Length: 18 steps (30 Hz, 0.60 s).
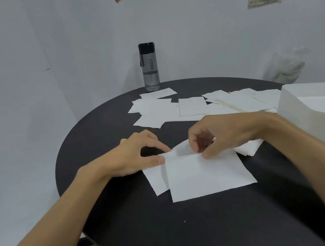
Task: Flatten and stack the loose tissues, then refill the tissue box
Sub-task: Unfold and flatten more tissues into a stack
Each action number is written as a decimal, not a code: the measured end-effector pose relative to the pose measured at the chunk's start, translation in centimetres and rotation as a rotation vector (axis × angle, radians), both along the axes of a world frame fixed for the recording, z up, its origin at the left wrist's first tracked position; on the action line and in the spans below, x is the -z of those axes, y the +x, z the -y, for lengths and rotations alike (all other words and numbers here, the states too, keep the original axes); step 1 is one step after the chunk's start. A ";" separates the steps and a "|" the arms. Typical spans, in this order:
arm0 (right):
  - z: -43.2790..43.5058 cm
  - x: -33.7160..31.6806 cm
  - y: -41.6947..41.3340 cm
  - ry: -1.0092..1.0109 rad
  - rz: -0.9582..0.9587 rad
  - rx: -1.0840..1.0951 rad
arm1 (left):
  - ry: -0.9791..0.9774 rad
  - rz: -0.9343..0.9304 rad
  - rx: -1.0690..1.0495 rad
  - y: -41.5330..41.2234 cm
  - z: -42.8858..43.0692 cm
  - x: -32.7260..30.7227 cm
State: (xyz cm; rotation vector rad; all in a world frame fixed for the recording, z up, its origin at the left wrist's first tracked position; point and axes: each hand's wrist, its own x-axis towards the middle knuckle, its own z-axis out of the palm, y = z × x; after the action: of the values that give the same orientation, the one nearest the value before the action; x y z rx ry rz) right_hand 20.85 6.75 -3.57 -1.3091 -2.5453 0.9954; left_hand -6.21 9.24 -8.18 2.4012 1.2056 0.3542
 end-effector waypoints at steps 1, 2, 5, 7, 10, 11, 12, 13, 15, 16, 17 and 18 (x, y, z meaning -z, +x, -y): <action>0.0 -0.1 -0.1 -0.010 -0.033 0.002 | -0.012 -0.020 0.014 -0.2 0.0 -0.2; 0.1 -0.2 -0.2 -0.017 -0.062 0.005 | -0.019 -0.035 0.029 -0.5 0.0 -0.3; 0.2 0.0 -0.8 -0.007 -0.135 0.023 | -0.014 0.081 0.001 -1.0 0.3 -0.1; 0.2 0.3 -1.4 0.013 -0.189 0.044 | -0.016 0.226 -0.087 -1.3 1.0 0.1; 0.3 0.8 -2.7 0.061 -0.263 0.075 | -0.024 0.341 -0.159 -1.3 2.2 0.4; 0.3 1.1 -3.3 0.090 -0.279 0.089 | -0.031 0.354 -0.162 -1.4 2.5 0.5; 0.4 1.4 -3.9 0.120 -0.289 0.109 | -0.031 0.354 -0.160 -1.3 2.7 0.5; 0.4 1.8 -4.5 0.152 -0.291 0.131 | -0.020 0.345 -0.159 -1.3 2.8 0.7; 0.4 2.6 -5.5 0.220 -0.264 0.162 | 0.027 0.285 -0.146 -1.4 2.8 1.3; 0.3 2.8 -5.8 0.250 -0.230 0.165 | 0.065 0.225 -0.123 -1.4 2.8 1.5; 0.3 2.9 -5.9 0.272 -0.195 0.164 | 0.099 0.160 -0.101 -1.5 2.7 1.7; 0.3 2.9 -5.7 0.285 -0.171 0.169 | 0.121 0.114 -0.085 -1.5 2.7 1.9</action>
State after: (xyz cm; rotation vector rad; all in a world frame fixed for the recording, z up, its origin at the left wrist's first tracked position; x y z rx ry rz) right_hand 15.17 6.42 -6.49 -1.2717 -2.3014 0.6538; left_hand -7.68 6.55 -10.04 2.3991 1.2695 0.5984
